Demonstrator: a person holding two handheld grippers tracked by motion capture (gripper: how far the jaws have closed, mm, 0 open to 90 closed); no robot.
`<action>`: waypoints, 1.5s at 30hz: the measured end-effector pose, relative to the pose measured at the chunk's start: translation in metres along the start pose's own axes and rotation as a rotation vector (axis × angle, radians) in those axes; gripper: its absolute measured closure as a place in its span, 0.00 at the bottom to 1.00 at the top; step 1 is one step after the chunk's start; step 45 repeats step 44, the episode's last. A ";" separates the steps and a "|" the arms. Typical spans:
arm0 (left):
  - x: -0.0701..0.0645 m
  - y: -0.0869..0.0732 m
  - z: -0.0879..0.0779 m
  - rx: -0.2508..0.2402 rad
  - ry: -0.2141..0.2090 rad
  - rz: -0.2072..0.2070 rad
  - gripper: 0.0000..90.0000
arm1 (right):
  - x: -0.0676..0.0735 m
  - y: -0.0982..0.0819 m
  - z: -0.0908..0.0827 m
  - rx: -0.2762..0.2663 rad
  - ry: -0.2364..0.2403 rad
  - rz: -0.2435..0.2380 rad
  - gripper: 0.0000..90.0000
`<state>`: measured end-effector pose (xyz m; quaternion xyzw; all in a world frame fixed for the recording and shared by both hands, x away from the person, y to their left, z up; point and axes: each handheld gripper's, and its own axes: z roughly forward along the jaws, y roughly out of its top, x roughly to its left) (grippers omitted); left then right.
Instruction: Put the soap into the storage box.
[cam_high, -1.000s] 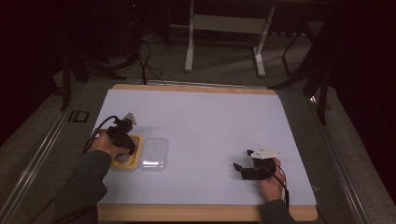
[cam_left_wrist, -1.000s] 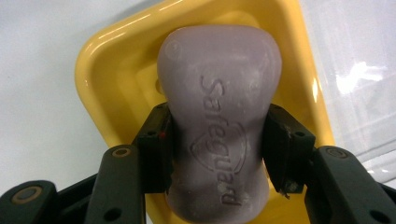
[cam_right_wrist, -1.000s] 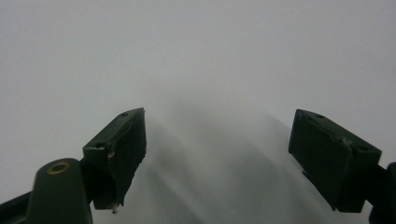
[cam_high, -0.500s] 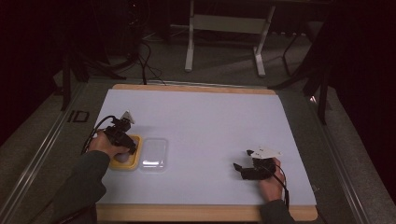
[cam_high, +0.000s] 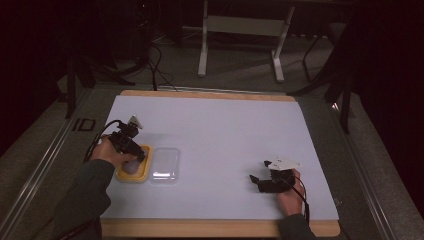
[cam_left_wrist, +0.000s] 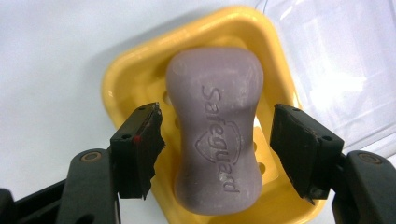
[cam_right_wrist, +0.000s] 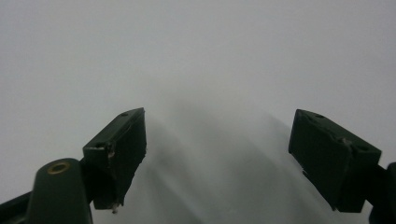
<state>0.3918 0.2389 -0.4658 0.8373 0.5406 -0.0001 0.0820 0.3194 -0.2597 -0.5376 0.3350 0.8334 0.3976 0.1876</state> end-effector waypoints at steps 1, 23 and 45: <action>0.000 0.000 -0.002 -0.007 0.003 0.000 0.38 | 0.000 0.000 0.000 0.001 0.000 0.000 0.21; -0.033 0.009 -0.027 -0.153 0.025 0.203 0.38 | 0.000 0.000 0.000 0.004 0.000 -0.002 0.21; -0.086 0.017 -0.022 -0.220 -0.005 0.349 0.37 | 0.001 0.000 0.001 0.010 -0.001 -0.009 0.21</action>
